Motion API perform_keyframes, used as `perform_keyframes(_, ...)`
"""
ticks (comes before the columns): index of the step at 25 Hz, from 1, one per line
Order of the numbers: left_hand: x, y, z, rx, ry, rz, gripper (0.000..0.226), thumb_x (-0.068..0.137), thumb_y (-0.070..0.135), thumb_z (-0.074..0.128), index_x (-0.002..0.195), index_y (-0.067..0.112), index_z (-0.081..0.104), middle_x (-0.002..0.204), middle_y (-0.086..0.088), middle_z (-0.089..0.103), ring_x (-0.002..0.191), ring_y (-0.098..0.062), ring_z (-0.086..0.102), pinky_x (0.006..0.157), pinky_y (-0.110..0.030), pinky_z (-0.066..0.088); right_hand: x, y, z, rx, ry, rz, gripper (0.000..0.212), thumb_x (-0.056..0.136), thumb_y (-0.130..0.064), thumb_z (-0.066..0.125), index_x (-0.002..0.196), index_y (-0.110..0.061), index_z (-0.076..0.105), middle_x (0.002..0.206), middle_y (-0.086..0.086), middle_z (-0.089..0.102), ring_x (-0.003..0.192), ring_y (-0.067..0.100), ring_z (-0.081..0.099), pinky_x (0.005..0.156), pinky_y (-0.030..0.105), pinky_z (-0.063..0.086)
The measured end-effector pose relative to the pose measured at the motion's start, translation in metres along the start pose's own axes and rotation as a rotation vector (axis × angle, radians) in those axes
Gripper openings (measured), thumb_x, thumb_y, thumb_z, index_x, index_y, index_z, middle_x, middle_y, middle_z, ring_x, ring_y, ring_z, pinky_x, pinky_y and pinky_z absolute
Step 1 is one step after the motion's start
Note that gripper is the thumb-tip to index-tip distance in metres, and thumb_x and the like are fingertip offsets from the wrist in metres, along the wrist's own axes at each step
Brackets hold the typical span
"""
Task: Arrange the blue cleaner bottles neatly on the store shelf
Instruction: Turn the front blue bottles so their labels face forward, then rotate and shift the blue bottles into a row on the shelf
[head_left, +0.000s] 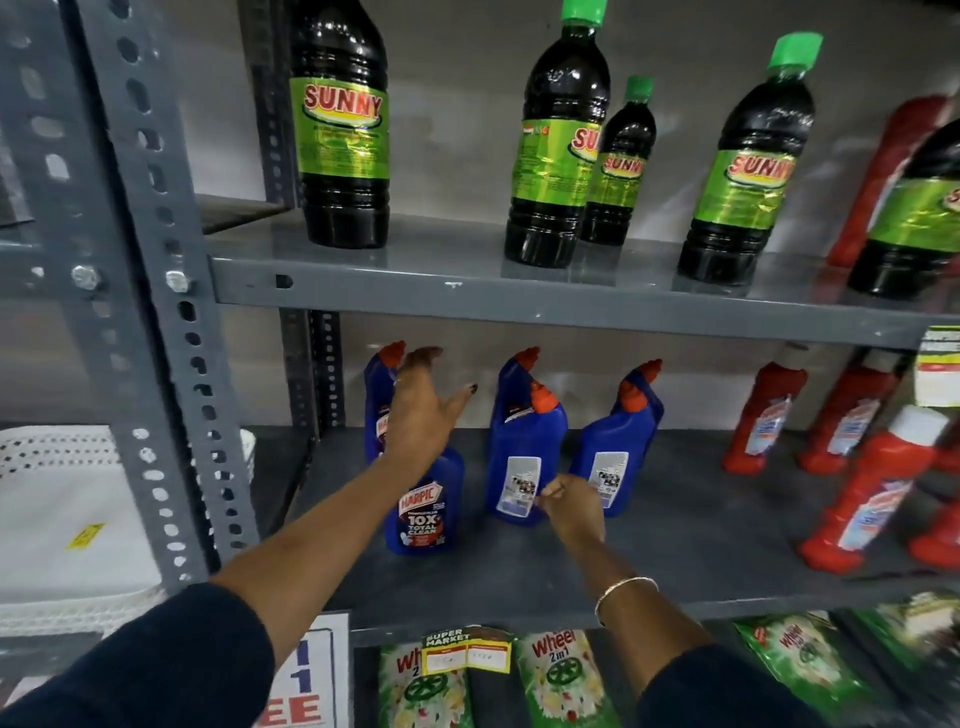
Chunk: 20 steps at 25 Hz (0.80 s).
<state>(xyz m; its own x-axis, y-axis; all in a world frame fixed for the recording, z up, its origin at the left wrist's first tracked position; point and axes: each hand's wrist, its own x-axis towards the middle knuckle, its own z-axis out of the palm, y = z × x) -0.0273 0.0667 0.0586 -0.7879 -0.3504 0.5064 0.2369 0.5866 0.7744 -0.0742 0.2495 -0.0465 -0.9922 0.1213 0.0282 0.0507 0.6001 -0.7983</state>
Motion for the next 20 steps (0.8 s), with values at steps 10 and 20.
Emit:
perform_keyframes(10,0.025,0.008,0.085,0.205,-0.582,-0.116,0.059,0.076,0.002,0.066,0.13,0.003,0.042,0.135,-0.017,0.05,0.125,-0.031,0.045,0.093,-0.024,0.036,0.045,0.022,-0.014,0.05,-0.266,-0.139,0.053,0.067,-0.008,0.077,0.112,0.004,0.052,0.113,0.02,0.065,0.105,0.031,0.061,0.084,0.03,0.044)
perform_keyframes(20,0.022,-0.005,0.101,0.181,-0.538,-0.213,0.049,0.066,0.002,0.075,0.111,0.005,0.057,0.106,-0.008,0.061,0.095,-0.02,0.057,0.073,-0.018,0.045,0.069,0.028,-0.016,0.094,-0.411,-0.31,0.048,0.068,-0.006,0.075,0.111,0.004,0.056,0.117,0.023,0.064,0.105,0.034,0.061,0.088,0.037,0.047)
